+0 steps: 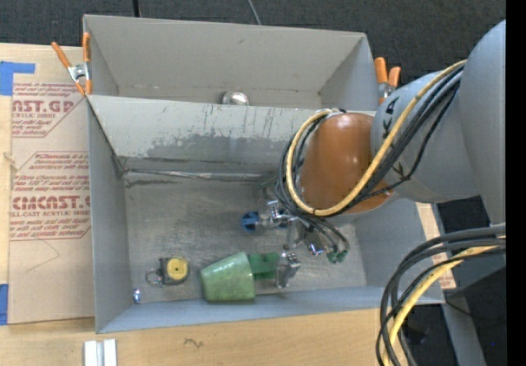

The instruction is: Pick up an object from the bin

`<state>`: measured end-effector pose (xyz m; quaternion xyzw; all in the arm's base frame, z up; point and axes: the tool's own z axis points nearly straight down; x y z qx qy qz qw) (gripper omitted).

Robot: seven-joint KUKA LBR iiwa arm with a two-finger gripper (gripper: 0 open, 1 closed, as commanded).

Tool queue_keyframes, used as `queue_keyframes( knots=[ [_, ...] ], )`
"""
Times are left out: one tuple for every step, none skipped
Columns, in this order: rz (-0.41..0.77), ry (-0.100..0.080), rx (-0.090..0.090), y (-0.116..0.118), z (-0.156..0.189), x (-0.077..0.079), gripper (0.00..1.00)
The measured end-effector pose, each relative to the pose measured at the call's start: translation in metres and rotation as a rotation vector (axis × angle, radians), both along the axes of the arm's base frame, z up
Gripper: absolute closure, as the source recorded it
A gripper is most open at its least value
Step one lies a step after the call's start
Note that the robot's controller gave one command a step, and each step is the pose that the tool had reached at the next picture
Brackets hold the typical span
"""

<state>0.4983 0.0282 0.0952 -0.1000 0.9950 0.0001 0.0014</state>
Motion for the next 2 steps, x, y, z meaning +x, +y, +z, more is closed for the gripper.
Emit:
queue_keyframes(
  knots=[
    [0.0, -0.007, 0.0, 0.0, 0.002, 0.002, 1.0],
    [0.235, -0.006, 0.0, 0.035, 0.137, 0.001, 1.0]
  ],
)
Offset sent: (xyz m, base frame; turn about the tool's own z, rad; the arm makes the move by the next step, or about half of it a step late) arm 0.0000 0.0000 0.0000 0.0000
